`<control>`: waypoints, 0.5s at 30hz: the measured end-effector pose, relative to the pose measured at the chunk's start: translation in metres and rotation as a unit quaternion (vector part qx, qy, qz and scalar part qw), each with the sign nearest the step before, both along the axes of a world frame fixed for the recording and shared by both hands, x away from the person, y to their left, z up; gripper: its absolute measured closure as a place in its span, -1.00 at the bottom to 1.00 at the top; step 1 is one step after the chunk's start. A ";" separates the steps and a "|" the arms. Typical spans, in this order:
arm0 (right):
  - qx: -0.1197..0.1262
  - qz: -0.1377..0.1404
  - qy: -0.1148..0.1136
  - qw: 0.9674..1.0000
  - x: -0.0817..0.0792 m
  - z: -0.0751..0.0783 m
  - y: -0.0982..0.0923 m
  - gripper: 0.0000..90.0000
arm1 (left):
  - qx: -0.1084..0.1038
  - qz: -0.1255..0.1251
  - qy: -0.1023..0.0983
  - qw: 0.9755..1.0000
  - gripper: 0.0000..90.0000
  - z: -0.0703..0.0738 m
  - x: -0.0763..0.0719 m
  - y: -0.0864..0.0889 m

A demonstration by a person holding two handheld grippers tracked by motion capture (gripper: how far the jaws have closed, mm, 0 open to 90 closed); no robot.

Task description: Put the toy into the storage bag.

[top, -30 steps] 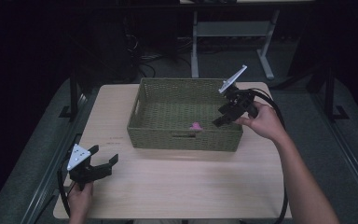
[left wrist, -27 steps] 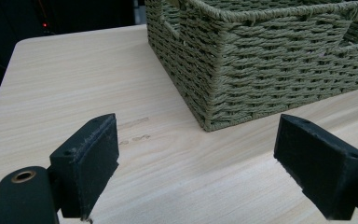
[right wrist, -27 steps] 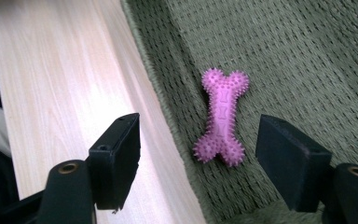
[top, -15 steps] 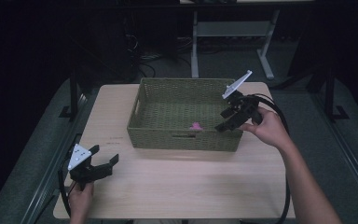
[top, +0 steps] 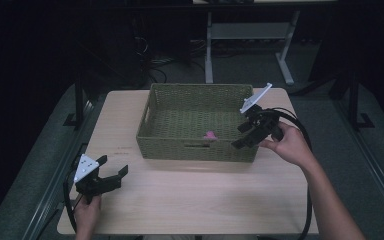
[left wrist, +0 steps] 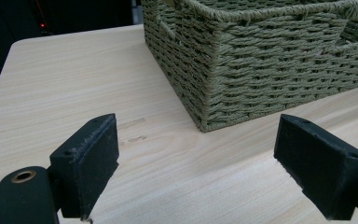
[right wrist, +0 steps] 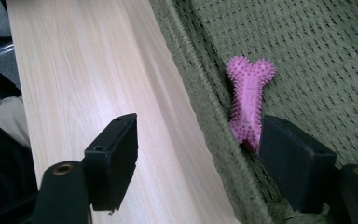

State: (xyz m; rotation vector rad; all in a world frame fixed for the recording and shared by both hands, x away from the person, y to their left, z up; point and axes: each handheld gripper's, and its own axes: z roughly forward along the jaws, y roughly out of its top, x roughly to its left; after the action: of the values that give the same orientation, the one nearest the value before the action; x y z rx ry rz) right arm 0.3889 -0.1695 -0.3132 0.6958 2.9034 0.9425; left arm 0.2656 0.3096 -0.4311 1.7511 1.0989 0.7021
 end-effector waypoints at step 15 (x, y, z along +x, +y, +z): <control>-0.001 0.006 0.001 1.000 -0.012 -0.007 0.000 -0.41 | 0.000 0.000 0.001 1.000 -0.70 0.000 0.000 0.000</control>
State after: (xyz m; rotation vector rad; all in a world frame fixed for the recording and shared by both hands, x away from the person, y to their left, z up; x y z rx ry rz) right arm 0.3770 -0.1696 -0.3198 0.6800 2.9122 0.9414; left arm 0.2655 0.3092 -0.4312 1.7524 1.0990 0.7011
